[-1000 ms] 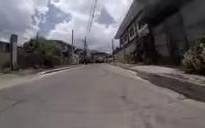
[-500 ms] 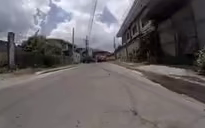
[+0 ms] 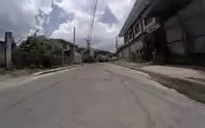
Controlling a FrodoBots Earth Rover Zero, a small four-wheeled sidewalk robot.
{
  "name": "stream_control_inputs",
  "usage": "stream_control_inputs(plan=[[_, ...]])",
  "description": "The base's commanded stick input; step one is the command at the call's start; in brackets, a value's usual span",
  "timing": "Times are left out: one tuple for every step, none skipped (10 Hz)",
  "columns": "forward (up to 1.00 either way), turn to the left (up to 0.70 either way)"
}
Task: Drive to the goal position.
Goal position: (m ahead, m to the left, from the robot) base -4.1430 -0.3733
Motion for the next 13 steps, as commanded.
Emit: stream_control_inputs(plan=[[1.0, -0.03], [1.0, -0.03], [1.0, -0.03], [1.0, -0.03], [1.0, -0.03], [1.0, -0.03], [1.0, -0.03], [1.0, -0.03], [1.0, -0.03], [1.0, -0.03], [1.0, -0.03], [1.0, -0.03], [1.0, -0.03]])
